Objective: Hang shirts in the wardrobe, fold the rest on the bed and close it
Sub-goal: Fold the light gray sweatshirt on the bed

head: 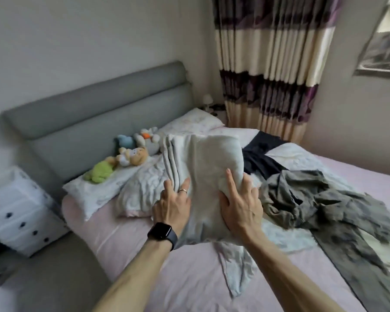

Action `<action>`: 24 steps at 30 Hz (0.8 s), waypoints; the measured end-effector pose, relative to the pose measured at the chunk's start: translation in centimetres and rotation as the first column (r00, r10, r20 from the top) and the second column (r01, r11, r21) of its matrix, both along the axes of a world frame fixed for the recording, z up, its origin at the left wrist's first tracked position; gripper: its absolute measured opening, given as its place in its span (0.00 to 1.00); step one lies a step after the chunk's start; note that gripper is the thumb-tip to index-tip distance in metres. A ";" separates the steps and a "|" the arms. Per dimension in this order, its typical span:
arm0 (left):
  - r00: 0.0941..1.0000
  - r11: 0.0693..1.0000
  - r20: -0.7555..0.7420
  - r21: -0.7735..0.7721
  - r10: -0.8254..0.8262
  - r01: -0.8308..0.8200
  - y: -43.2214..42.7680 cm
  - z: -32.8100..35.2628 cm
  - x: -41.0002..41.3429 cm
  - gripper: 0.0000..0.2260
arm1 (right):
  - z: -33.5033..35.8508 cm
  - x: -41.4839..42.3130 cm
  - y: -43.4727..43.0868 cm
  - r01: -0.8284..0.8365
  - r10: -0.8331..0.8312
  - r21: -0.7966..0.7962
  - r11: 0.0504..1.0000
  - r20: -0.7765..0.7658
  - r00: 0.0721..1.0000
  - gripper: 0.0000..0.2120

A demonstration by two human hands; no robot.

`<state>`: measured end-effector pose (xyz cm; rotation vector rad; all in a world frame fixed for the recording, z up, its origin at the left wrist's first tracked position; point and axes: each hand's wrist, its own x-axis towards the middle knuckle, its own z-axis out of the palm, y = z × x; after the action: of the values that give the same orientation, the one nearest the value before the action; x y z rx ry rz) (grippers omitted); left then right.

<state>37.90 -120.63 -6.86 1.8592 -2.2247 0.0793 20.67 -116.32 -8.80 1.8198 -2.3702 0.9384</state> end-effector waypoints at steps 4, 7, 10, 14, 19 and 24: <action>0.962 0.947 -0.006 -0.175 0.271 -0.268 5.6 8.7 10.6 0.24 | 8.0 9.8 0.3 -0.272 0.277 -0.173 0.947 0.005 0.961 0.31; 0.904 0.873 0.005 -0.264 0.427 -0.411 10.8 13.7 17.9 0.24 | 12.4 17.5 1.7 -0.443 0.464 -0.269 0.856 0.018 0.886 0.31; 0.806 0.757 0.003 -0.345 0.592 -0.554 17.3 18.0 25.2 0.24 | 16.0 26.0 4.3 -0.604 0.643 -0.337 0.722 0.004 0.766 0.32; 0.586 0.528 0.008 -0.444 0.810 -0.724 28.0 22.1 33.5 0.23 | 20.3 37.9 10.7 -0.756 0.827 -0.417 0.505 -0.016 0.562 0.32; 0.359 0.323 0.039 -0.538 0.932 -0.779 40.4 25.8 40.4 0.21 | 23.5 49.5 19.4 -0.813 0.947 -0.513 0.275 -0.003 0.322 0.32; 0.140 0.134 0.030 -0.541 0.990 -0.830 50.2 28.8 48.9 0.22 | 26.6 61.4 27.4 -0.857 0.995 -0.510 0.066 -0.030 0.095 0.32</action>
<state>86.84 -70.48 21.92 2.7680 -0.5282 1.1404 82.04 -88.94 17.80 3.0903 -0.3551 1.6944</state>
